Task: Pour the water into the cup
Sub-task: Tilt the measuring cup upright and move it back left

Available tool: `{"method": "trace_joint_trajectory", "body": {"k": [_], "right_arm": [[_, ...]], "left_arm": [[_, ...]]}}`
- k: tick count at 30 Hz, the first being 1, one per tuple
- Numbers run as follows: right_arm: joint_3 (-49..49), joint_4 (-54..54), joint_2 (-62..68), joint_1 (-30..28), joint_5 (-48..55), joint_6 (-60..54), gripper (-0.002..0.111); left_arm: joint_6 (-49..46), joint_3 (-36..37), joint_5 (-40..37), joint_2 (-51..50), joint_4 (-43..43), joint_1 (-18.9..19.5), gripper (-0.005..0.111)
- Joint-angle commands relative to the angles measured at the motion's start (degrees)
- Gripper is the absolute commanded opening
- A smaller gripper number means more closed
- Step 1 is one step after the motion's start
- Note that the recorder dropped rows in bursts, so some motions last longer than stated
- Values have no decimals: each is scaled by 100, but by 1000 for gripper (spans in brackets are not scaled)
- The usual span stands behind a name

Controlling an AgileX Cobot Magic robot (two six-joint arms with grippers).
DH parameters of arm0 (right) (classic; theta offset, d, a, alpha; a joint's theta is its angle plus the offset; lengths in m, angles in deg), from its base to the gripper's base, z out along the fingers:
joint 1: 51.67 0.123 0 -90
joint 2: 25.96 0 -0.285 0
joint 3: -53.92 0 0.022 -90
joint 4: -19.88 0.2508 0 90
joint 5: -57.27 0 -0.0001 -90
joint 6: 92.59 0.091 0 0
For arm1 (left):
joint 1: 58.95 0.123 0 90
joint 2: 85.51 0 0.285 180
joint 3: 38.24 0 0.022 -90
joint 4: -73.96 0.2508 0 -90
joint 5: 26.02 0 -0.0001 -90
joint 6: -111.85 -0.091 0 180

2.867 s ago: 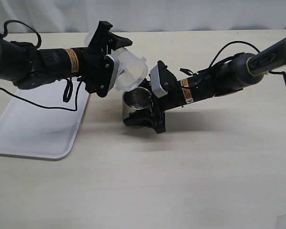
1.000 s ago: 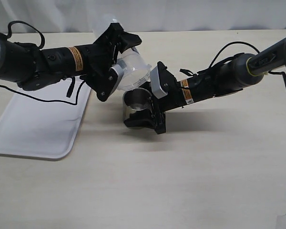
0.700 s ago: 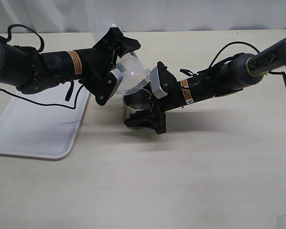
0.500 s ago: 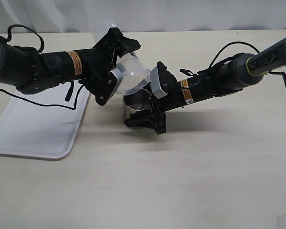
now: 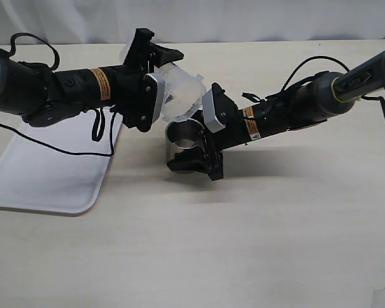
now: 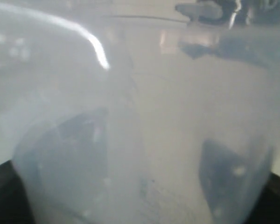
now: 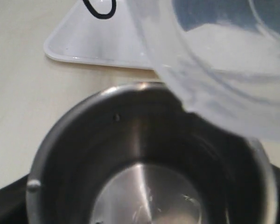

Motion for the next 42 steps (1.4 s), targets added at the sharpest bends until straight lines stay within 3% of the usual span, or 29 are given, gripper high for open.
{"method": "trace_joint_trajectory", "body": {"k": [1, 9, 13, 21, 29, 35, 39, 42], "right_arm": [[-6, 68, -36, 8, -119, -28, 4], [-6, 68, -36, 8, -119, -18, 4], [-6, 68, -36, 8, -119, -18, 4], [-6, 68, -36, 8, -119, -18, 4], [-6, 68, -36, 8, -98, -8, 4], [-6, 68, -36, 8, -96, 23, 4], [-6, 68, -36, 8, -85, 21, 4], [-6, 68, -36, 8, -62, 21, 4]], "left_arm": [[1027, 16, 25, -4, -852, 1, 0], [2557, -156, -48, -4, -2998, 18, 0], [3701, -370, -182, -4, -2872, 239, 0], [5745, -693, -269, -32, -2877, 1077, 0], [6272, -694, -79, -253, -2868, 1944, 0], [7935, -907, 680, -761, -1651, 2380, 0], [8741, -1529, 593, -1195, -658, 2365, 0], [8932, -1876, 570, -1462, -462, 2267, 0]]}}
